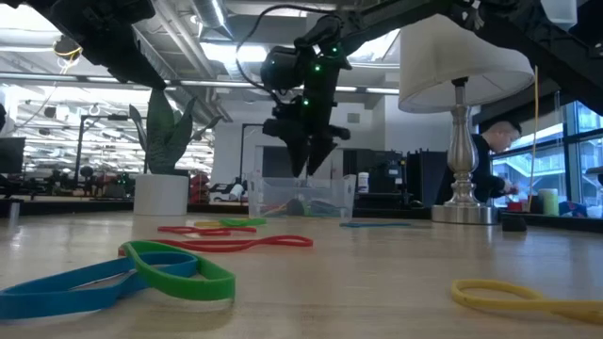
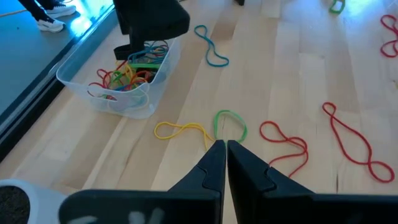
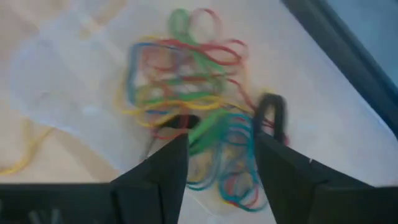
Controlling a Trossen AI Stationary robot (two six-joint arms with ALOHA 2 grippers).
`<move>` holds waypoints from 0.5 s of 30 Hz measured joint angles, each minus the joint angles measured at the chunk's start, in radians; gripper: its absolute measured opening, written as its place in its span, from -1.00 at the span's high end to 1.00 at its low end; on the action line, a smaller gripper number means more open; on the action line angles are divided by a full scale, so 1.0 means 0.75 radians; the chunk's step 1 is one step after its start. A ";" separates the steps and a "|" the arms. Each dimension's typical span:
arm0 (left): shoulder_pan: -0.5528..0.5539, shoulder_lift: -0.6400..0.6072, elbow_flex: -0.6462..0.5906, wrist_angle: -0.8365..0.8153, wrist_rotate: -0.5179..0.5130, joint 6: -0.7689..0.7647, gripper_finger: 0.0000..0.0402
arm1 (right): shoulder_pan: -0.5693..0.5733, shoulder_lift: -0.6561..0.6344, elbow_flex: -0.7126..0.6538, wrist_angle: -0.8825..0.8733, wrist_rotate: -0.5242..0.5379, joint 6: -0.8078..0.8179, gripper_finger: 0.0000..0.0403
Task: Pick and place rubber bands into bin
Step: Put the black rubber band into the transparent bin
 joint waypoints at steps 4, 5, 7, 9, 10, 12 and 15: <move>0.000 0.000 0.000 0.000 0.000 0.001 0.93 | 0.011 -0.013 -0.001 -0.006 -0.002 -0.013 0.18; 0.000 0.000 0.000 0.000 0.000 0.002 0.93 | 0.018 -0.027 -0.001 0.002 0.000 -0.015 0.21; -0.001 0.000 0.000 -0.002 0.013 0.006 0.93 | 0.043 -0.072 -0.001 -0.007 0.001 -0.040 0.28; -0.002 0.001 0.000 -0.004 0.041 0.026 0.93 | 0.077 -0.129 -0.007 -0.005 -0.001 -0.057 0.37; -0.002 0.003 0.001 -0.007 0.046 0.027 0.94 | 0.096 -0.154 -0.016 -0.008 0.001 -0.071 0.43; -0.002 0.021 0.017 -0.017 0.048 0.026 0.97 | 0.133 -0.203 -0.040 -0.032 0.000 -0.082 0.56; -0.022 0.070 0.056 -0.022 0.058 0.026 0.99 | 0.193 -0.295 -0.121 -0.028 0.001 -0.093 0.78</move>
